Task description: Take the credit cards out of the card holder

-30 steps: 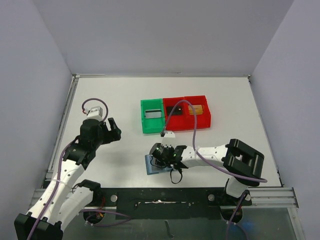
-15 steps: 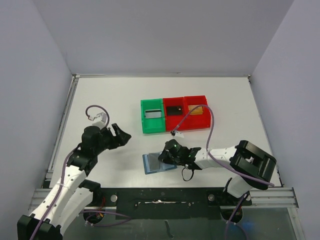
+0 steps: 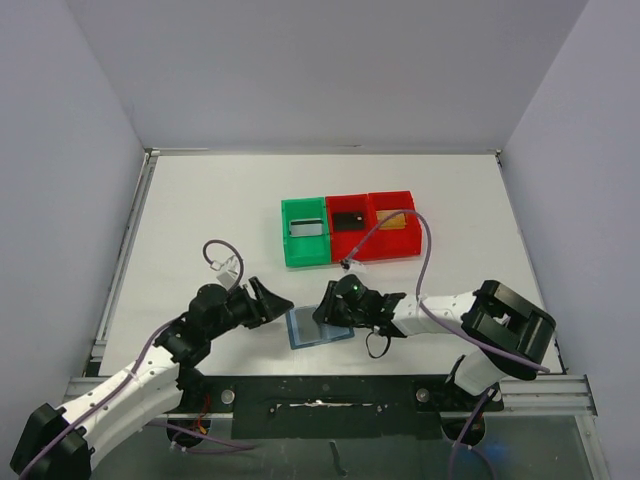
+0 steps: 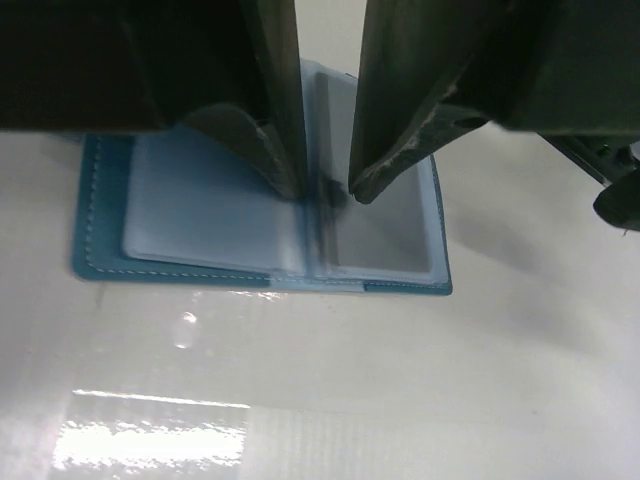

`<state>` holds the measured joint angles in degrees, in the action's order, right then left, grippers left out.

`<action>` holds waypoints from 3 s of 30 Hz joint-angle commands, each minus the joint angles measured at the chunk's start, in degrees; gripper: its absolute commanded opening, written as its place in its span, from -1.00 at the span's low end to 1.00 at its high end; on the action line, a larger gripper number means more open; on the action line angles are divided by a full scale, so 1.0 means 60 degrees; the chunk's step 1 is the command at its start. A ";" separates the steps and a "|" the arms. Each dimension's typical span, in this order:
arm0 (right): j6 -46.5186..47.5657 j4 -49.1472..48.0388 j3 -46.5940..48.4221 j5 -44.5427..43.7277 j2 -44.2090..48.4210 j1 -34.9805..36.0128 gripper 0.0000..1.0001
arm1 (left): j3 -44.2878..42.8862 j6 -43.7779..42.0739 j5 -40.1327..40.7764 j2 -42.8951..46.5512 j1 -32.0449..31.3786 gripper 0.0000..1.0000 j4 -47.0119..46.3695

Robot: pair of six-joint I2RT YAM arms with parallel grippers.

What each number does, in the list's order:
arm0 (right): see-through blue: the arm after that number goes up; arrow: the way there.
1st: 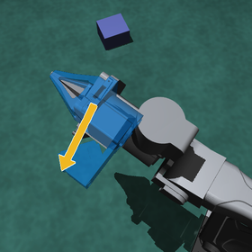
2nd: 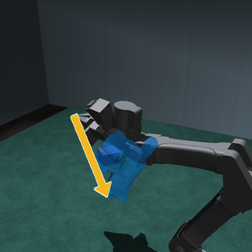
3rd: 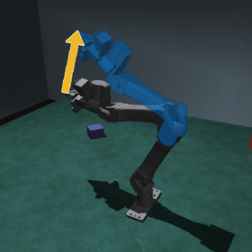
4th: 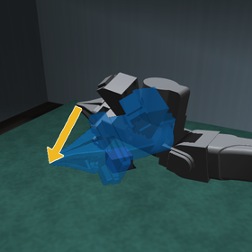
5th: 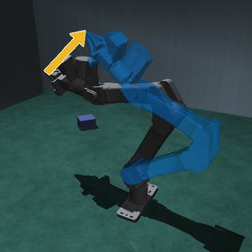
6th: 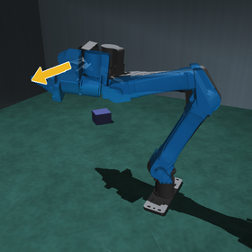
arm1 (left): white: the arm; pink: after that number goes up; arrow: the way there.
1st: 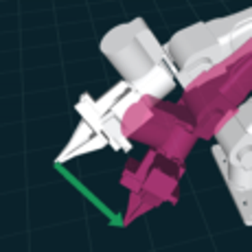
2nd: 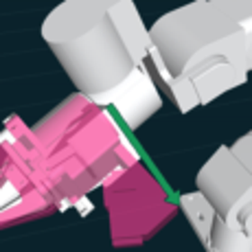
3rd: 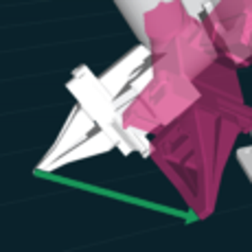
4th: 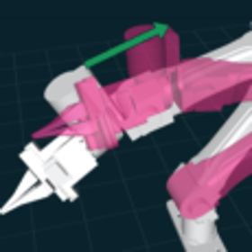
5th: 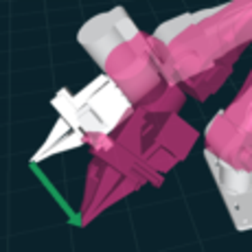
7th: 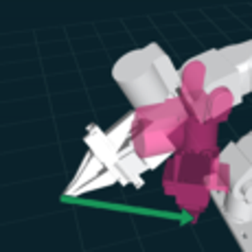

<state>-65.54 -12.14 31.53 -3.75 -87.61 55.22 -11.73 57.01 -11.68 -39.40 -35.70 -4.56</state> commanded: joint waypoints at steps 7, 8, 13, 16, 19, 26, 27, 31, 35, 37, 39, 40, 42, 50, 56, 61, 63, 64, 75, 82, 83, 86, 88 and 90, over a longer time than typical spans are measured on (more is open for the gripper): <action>0.2341 0.4708 0.3403 -0.1981 -0.0624 0.1139 0.25 | -0.0654 0.0355 0.2448 0.1627 -0.0198 0.19 0.1596; 0.2431 0.4952 0.3686 -0.2098 -0.0790 0.1279 0.29 | -0.0697 0.0369 0.2557 0.1840 -0.0198 0.19 0.1778; 0.2477 0.5856 0.4648 -0.2779 -0.1635 0.1748 0.36 | -0.0817 0.0400 0.2819 0.2511 -0.0183 0.20 0.2460; 0.2384 0.5972 0.4763 -0.2868 -0.2002 0.1746 0.37 | -0.0960 0.0367 0.2948 0.2621 -0.0182 0.20 0.2858; 0.2379 0.5712 0.4669 -0.2616 -0.2305 0.1695 0.37 | -0.1046 0.0327 0.2969 0.2619 -0.0183 0.21 0.2925; 0.1837 0.4923 0.3860 -0.2009 -0.2264 0.1483 0.08 | -0.1023 0.0041 0.2221 0.2052 -0.0180 0.21 0.2342; 0.1784 0.4534 0.3568 -0.1808 -0.2103 0.1388 0.04 | -0.1000 0.0026 0.2058 0.1935 -0.0179 0.20 0.2202; 0.1620 0.2903 0.2481 -0.0474 -0.1524 0.0843 -0.06 | -0.0865 0.0027 0.1480 0.1491 -0.0197 0.19 0.1507; 0.1290 0.2157 0.1813 0.0241 -0.1310 0.0320 -0.10 | -0.0772 -0.0086 0.0910 0.1101 -0.0197 0.18 0.1120; 0.1326 0.2149 0.1761 0.0328 -0.1292 0.0219 -0.09 | -0.0810 -0.0207 0.0813 0.0958 -0.0198 0.15 0.1237; 0.1543 0.2630 0.1986 0.0022 -0.1232 0.0263 0.00 | -0.0884 -0.0158 0.1028 0.1036 -0.0194 0.11 0.1556; 0.1635 0.2856 0.2127 -0.0178 -0.1189 0.0304 0.07 | -0.0874 -0.0094 0.1202 0.1180 -0.0201 0.10 0.1672; 0.1798 0.3315 0.2432 -0.0495 -0.1124 0.0375 0.18 | -0.0837 0.0054 0.1647 0.1668 -0.0201 0.11 0.1946; 0.2424 0.5380 0.4381 -0.2200 -0.1306 0.1090 0.34 | -0.0876 0.0413 0.2697 0.3017 -0.0176 0.11 0.3175; 0.2670 0.5760 0.5098 -0.2491 -0.1709 0.1211 0.37 | -0.0895 0.0488 0.2801 0.2867 -0.0182 0.12 0.3294; 0.2570 0.5529 0.5194 -0.2148 -0.2223 0.1186 0.51 | -0.0960 0.0490 0.2990 0.2801 -0.0183 0.13 0.3489; 0.2386 0.5481 0.5136 -0.1907 -0.2573 0.1089 0.50 | -0.0966 0.0488 0.3003 0.2814 -0.0181 0.13 0.3491; 0.2311 0.5486 0.5106 -0.1904 -0.2735 0.1099 0.49 | -0.0974 0.0488 0.2984 0.2816 -0.0183 0.13 0.3490; 0.1929 0.7037 0.5550 -0.3652 -0.3453 0.1623 0.43 | -0.0861 0.0348 0.2716 0.2574 -0.0179 0.12 0.2984; 0.1965 0.6586 0.5592 -0.3380 -0.3784 0.1729 0.18 | -0.1177 0.0254 0.3223 0.2429 -0.0175 0.11 0.3828; 0.2003 0.6353 0.5467 -0.3249 -0.3656 0.1695 0.10 | -0.1180 0.0244 0.3222 0.2442 -0.0184 0.10 0.3827; 0.2036 0.5578 0.4927 -0.2607 -0.3149 0.1463 -0.07 | -0.1084 0.0239 0.3110 0.2479 -0.0183 0.10 0.3615; 0.2009 0.5044 0.4508 -0.2159 -0.2823 0.1215 -0.14 | -0.0979 0.0183 0.2833 0.2474 -0.0187 0.10 0.3256; 0.2010 0.4406 0.4028 -0.1563 -0.2532 0.0940 -0.15 | -0.0841 -0.0019 0.2366 0.2409 -0.0198 0.09 0.2636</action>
<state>-52.95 18.41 61.91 -21.23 -103.79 63.94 -15.59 59.18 5.82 -24.84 -36.71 18.44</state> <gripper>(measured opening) 0.537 0.551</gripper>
